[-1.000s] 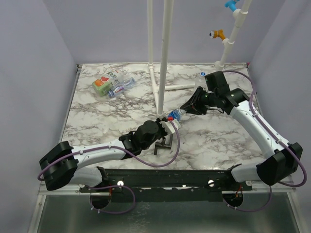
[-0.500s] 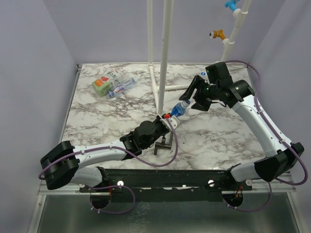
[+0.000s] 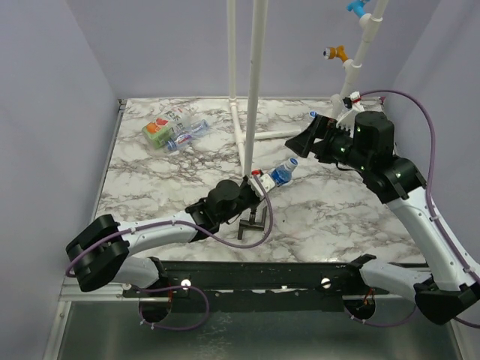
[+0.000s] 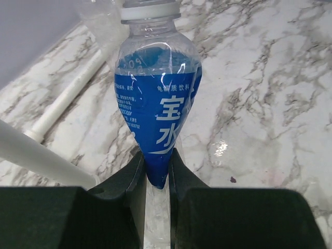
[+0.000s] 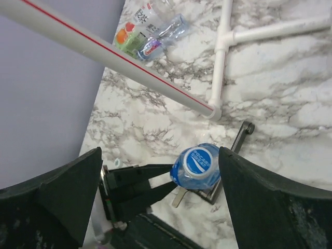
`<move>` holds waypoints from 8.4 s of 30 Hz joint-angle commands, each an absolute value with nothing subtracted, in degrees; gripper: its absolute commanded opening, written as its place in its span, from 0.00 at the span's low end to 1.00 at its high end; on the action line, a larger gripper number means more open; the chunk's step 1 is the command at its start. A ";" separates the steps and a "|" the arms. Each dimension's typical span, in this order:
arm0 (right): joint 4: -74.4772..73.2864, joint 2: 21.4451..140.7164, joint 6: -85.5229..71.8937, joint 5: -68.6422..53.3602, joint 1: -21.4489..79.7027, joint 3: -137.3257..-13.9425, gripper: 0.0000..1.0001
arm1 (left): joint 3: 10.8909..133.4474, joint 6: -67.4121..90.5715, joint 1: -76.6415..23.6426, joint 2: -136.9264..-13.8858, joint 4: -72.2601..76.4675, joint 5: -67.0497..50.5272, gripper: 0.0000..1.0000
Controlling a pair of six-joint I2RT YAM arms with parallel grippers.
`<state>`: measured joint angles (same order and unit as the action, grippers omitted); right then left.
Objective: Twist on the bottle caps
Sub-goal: Screw the bottle cap onto the plastic bottle.
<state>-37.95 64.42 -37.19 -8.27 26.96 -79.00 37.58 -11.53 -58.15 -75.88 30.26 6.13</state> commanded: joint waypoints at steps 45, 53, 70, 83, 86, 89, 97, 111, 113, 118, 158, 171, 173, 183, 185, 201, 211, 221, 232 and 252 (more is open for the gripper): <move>-4.54 64.31 -24.24 -41.55 27.22 -67.14 0.60 | 43.07 9.49 -36.74 -62.97 22.51 -42.05 0.00; -5.83 64.47 -24.80 -40.28 27.24 -66.40 0.43 | 43.04 9.85 -36.69 -63.44 23.12 -40.91 0.00; -19.23 65.57 -28.23 -22.68 27.29 -66.88 0.22 | 48.19 5.10 -45.11 -63.02 21.33 -9.82 0.00; -31.91 67.17 -36.64 -9.78 27.67 -71.34 0.17 | 57.87 -6.75 -59.25 -75.31 23.53 23.19 0.00; -34.58 68.27 -37.46 -6.55 28.22 -73.07 0.14 | 59.91 -7.12 -60.89 -78.15 25.26 29.66 0.00; -36.22 68.62 -38.30 -1.90 29.46 -73.78 0.13 | 61.39 -7.45 -62.08 -80.39 25.53 33.45 0.00; -35.76 69.50 -40.69 2.85 31.05 -73.74 0.14 | 61.33 -6.60 -62.84 -82.62 26.10 35.38 0.00; -35.45 69.75 -39.11 3.94 31.15 -79.01 0.37 | 52.25 -3.39 -62.76 -77.56 22.72 29.18 0.00; -35.05 69.51 -39.11 3.44 31.19 -78.88 0.46 | 51.65 -3.41 -62.75 -77.17 22.48 28.65 0.00; -34.24 68.66 -38.73 2.81 31.20 -79.17 0.70 | 50.73 -3.05 -62.67 -77.03 21.81 26.67 0.00; 13.68 65.52 -31.15 -70.61 20.30 -61.82 0.90 | 38.29 17.03 -39.37 -57.18 24.48 -45.17 0.00; 27.60 67.41 -41.11 -72.72 20.30 -57.15 0.71 | 38.25 18.69 -38.66 -59.48 27.94 -45.76 0.00; 28.08 67.39 -41.49 -72.09 20.30 -57.05 0.71 | 38.17 18.81 -38.57 -59.66 28.08 -45.88 0.00; 29.25 67.59 -42.95 -69.98 20.30 -56.52 0.64 | 38.14 18.90 -38.29 -59.75 28.36 -45.76 0.00; 28.45 67.47 -42.61 -69.53 20.30 -56.52 0.61 | 38.09 18.92 -38.24 -59.85 28.39 -45.70 0.00; 8.21 65.87 -32.61 -56.08 20.32 -59.28 0.14 | 39.34 16.64 -38.18 -62.02 26.63 -30.21 0.00; -19.20 66.68 -27.02 -32.73 21.32 -68.06 0.11 | 46.06 4.53 -49.85 -65.91 24.52 -0.98 0.00; -31.67 68.74 -29.30 -15.35 22.98 -74.37 0.05 | 59.67 -2.89 -59.37 -80.12 25.18 23.14 0.00; -36.25 71.62 -33.25 -5.54 24.70 -78.23 0.02 | 67.23 -4.02 -61.74 -89.66 26.37 30.83 0.00; -28.98 64.37 -30.74 -6.74 24.70 -79.09 0.94 | 52.75 -0.29 -59.76 -79.38 23.21 13.55 0.00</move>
<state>-30.09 67.64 -32.86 -4.99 24.60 -79.29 55.68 -2.42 -60.99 -84.09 22.70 22.46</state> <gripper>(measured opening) 0.887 0.179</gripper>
